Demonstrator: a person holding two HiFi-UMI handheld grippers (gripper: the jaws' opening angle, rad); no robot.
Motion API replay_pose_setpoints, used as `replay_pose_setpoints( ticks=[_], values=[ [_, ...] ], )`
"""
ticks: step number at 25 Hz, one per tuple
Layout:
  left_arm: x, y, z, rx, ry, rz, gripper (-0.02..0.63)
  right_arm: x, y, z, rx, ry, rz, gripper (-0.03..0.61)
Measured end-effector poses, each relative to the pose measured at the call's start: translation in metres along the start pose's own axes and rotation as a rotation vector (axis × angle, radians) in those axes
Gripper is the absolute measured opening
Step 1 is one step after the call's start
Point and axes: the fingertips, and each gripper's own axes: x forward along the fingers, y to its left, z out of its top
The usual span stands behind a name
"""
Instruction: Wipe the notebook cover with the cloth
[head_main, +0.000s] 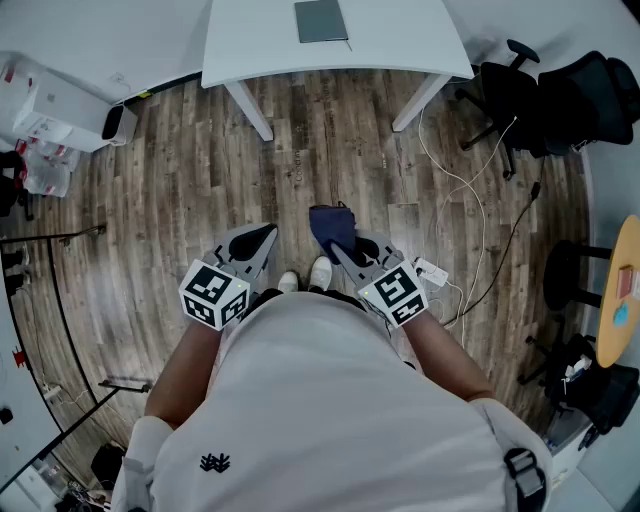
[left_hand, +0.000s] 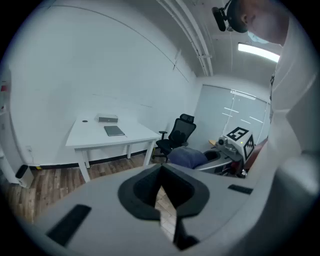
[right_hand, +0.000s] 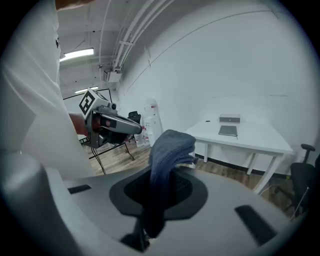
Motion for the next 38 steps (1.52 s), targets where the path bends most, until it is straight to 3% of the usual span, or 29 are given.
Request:
replay_pose_setpoints(
  ticks=[12,18,26,33,38],
  values=[
    [0.022,-0.005,0.017,0.017,0.013,-0.043,0.006,-0.015,-0.010,-0.006,0.056,-0.018,-0.043,0.043],
    [0.028,0.015,0.025,0.025,0.015,-0.057,0.006,0.004,-0.017,-0.004,0.106,-0.033,-0.048,0.043],
    [0.066,0.091,0.045,-0.012,-0.002,-0.134,0.006,0.047,-0.067,0.033,0.125,0.016,-0.148,0.043],
    [0.098,0.172,0.097,0.053,-0.036,-0.201,0.006,0.103,-0.120,0.076,0.134,0.068,-0.228,0.043],
    [0.117,0.238,0.111,0.073,-0.025,-0.219,0.005,0.148,-0.156,0.104,0.129,0.086,-0.260,0.044]
  ],
)
